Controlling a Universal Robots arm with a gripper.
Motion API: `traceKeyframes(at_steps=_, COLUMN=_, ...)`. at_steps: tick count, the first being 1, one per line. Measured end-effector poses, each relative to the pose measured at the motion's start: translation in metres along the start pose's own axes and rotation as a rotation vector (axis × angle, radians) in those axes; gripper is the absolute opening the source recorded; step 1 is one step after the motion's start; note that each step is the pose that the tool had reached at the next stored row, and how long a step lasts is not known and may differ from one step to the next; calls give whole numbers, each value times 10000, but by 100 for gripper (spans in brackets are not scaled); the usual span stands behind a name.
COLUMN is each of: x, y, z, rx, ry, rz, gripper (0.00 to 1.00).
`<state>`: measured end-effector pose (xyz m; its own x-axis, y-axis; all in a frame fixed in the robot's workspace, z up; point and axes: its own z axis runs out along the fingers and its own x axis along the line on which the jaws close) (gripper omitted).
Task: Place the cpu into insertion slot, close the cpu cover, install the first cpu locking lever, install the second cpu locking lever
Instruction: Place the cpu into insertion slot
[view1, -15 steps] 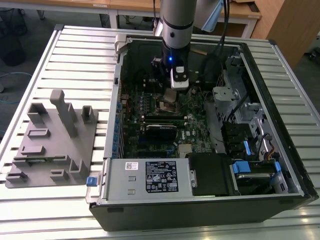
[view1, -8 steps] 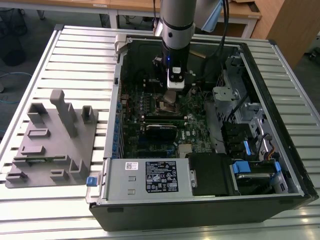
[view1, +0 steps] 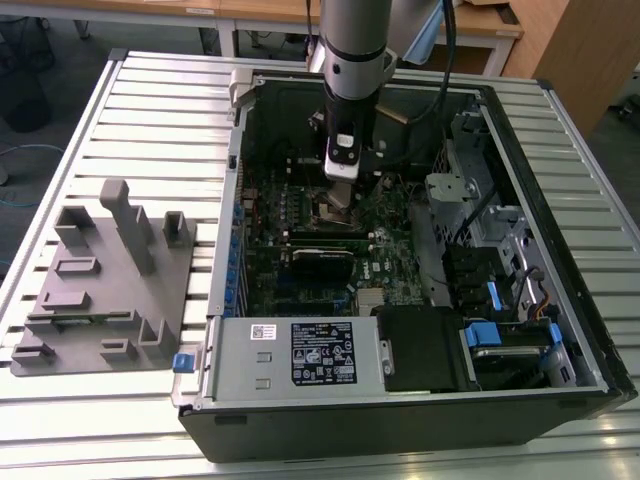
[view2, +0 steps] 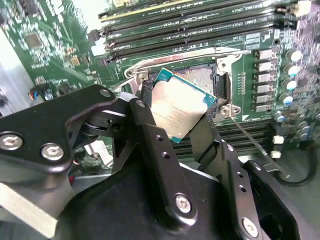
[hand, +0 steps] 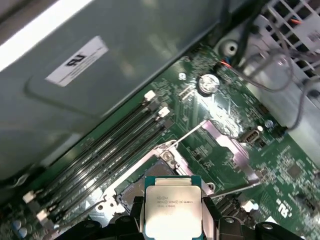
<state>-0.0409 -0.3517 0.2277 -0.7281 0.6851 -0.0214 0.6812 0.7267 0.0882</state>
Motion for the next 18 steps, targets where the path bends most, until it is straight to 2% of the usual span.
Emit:
traceKeyframes(at_steps=2, x=0, y=0, z=0, rx=4, ry=-16, rz=193, gripper=54)
traceKeyframes(at_steps=9, x=0, y=0, z=1, rx=4, ry=-21, rz=229, gripper=54)
traceKeyframes(at_steps=18, x=0, y=-1, z=13, rx=39, ry=-162, rz=1823, gripper=54)
